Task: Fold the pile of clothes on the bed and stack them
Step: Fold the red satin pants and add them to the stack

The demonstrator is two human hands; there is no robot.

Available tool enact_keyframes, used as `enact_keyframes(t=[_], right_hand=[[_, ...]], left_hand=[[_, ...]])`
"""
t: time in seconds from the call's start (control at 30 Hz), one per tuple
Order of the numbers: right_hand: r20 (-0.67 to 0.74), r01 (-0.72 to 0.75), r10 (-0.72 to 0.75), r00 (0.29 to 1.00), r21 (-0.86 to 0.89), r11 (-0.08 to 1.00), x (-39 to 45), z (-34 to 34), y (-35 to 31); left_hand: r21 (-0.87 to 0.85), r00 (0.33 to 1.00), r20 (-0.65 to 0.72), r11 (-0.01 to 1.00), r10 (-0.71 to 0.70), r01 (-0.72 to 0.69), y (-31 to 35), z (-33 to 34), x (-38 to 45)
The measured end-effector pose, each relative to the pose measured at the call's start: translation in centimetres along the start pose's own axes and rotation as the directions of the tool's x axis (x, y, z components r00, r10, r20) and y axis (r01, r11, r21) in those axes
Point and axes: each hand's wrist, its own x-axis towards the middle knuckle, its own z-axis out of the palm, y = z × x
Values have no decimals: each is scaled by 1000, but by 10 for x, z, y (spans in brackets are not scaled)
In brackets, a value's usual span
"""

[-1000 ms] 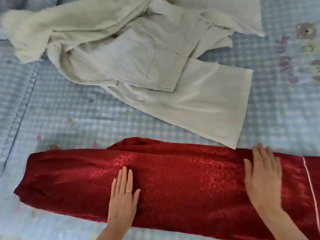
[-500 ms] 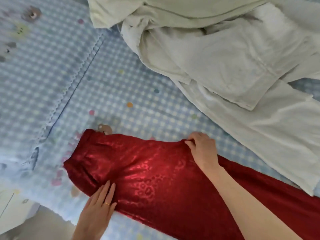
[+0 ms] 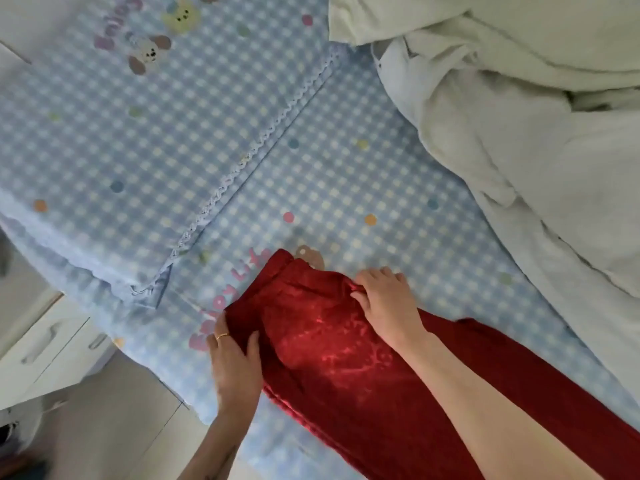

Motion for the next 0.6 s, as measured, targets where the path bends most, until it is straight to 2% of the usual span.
enact_keyframes(t=[0.1, 0.13, 0.2, 0.27, 0.3, 0.37, 0.43, 0.53, 0.6], right_hand=[[-216, -184, 183, 959, 17, 983, 21, -9, -13], [-294, -145, 142, 945, 10, 989, 24, -7, -23], [-348, 83, -94, 933, -47, 995, 26, 1, -52], [-217, 290, -305, 927, -99, 952, 29, 16, -78], [-125, 335, -348, 929, -117, 935, 36, 23, -86], [-11, 294, -297, 955, -126, 948, 59, 29, -95], [4, 221, -222, 975, -114, 969, 78, 26, -100], [94, 256, -250, 964, -60, 965, 88, 19, -110], [173, 188, -185, 967, -4, 982, 90, 11, -111]], left_hand=[[-128, 997, 26, 989, -70, 73, -4, -4, 12], [-163, 994, 50, 981, -94, 101, -5, -6, 16], [-263, 981, 116, 947, -158, 184, -6, -10, 25], [-328, 971, 150, 917, -188, 228, -9, -13, 36], [-316, 973, 135, 922, -187, 221, -11, -15, 42], [-272, 980, 92, 943, -175, 194, -14, -17, 54], [-249, 981, 95, 950, -168, 187, -14, -15, 61], [-324, 972, 134, 919, -192, 226, -13, -14, 63], [-420, 966, 172, 872, -193, 249, -12, -19, 61]])
